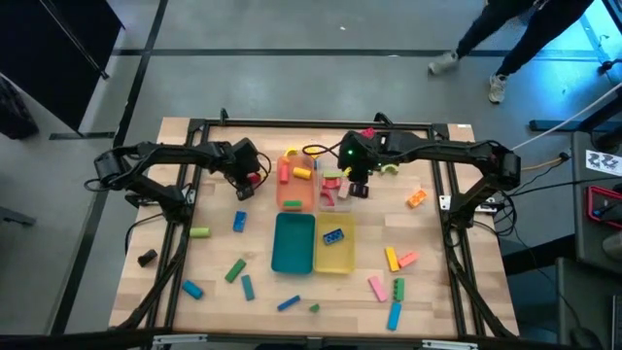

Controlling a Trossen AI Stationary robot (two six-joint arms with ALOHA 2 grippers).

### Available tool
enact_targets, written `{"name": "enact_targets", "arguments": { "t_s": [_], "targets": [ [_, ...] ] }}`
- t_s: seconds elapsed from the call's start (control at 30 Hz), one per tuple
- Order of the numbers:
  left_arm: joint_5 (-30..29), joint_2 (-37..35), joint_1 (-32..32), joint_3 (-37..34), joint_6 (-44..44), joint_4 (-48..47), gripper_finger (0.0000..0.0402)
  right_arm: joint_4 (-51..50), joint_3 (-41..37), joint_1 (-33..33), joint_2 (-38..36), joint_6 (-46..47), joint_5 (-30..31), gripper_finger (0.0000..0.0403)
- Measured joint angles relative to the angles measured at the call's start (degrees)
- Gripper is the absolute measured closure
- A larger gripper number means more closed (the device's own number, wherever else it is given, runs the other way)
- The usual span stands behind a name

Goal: Sort blocks by size
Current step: Put the red cylindrical block into the orange bin

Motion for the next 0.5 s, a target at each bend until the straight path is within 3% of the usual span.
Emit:
{"name": "enact_targets", "arguments": {
  "t_s": [0.23,0.5],
  "targets": [
    [0.02,-0.04,0.02,8.07,1.03,-6.39,0.0285,-13.28,2.78,-0.13,-0.25,-0.02,7.89,0.0290],
    [0.38,-0.18,-0.17,18.17,2.70,-12.53,0.0285,-16.37,-0.20,-4.37,-0.35,-0.09,13.65,0.0290]
  ]
}}
